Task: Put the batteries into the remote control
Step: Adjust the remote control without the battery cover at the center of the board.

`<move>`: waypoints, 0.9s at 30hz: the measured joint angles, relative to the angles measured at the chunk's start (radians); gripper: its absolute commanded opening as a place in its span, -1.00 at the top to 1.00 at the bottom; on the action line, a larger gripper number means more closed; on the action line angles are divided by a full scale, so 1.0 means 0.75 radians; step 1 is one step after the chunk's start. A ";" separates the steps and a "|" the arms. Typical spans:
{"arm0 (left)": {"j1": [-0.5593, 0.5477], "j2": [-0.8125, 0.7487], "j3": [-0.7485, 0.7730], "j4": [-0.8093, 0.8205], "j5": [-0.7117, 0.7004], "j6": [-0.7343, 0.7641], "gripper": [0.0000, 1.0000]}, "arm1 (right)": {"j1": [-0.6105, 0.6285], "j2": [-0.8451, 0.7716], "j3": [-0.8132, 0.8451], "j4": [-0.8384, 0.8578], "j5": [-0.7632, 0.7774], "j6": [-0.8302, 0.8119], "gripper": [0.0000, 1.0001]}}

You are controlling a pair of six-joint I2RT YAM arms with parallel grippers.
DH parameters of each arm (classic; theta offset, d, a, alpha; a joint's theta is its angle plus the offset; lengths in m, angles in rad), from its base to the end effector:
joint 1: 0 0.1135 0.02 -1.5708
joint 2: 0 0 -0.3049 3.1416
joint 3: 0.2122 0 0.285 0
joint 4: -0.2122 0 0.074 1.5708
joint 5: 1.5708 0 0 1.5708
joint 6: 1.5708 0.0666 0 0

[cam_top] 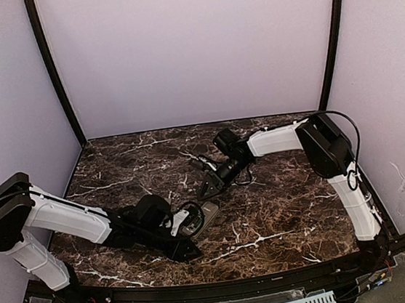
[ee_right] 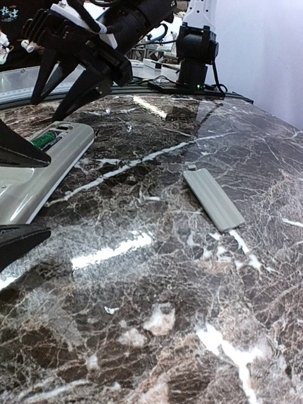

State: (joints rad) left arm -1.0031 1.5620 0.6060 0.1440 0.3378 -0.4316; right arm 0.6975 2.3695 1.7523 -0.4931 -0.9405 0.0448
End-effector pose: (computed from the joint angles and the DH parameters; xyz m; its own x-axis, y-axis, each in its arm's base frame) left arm 0.1541 -0.2827 0.1261 -0.7385 0.4239 -0.5244 0.6707 0.5421 -0.5063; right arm 0.3875 0.3950 0.1125 -0.7152 -0.5649 -0.4115 -0.6223 0.2467 0.7429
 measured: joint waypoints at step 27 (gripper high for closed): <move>0.101 0.047 0.138 -0.067 -0.189 0.122 0.31 | -0.013 -0.313 -0.571 0.145 0.032 -0.004 0.27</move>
State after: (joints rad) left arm -0.9276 1.5970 0.7094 0.0937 0.1959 -0.3405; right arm 0.6880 2.1345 1.3243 -0.3840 -0.9165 0.0422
